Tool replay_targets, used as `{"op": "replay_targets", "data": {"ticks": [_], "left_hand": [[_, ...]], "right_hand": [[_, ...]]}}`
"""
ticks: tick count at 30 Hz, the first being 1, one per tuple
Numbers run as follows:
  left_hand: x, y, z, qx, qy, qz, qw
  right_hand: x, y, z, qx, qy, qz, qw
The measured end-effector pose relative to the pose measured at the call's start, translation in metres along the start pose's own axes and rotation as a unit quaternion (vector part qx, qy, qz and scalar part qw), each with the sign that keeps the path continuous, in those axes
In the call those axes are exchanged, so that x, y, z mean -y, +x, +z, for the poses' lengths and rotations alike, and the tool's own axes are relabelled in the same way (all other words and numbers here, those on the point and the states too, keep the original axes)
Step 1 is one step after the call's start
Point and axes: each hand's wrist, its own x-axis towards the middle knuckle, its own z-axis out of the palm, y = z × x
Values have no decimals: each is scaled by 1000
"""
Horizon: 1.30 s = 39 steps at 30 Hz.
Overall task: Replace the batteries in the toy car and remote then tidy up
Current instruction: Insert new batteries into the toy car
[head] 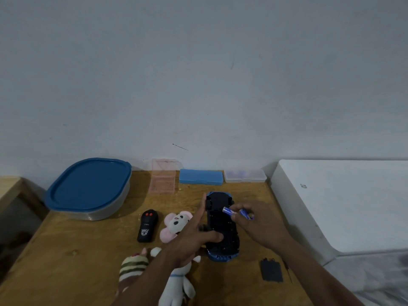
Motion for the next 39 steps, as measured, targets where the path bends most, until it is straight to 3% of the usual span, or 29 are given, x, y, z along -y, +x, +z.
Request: {"op": "replay_targets", "data": {"ticks": [12,20,31,39], "left_hand": [[1,-1,-1,-3,7,-12,1000],[-2,-1,-4,-28,0,1,1000],[-4,6,-8,-34,46,21,998],[-5,3,-3,-34,74,31,996]], "right_hand": [[25,14,0,39,-138,-46,989],[28,11,5,2,-110,-25,994],[41,15,15,-1,-171,-19,985],[37,19,-2,2,-75,79,994]]}}
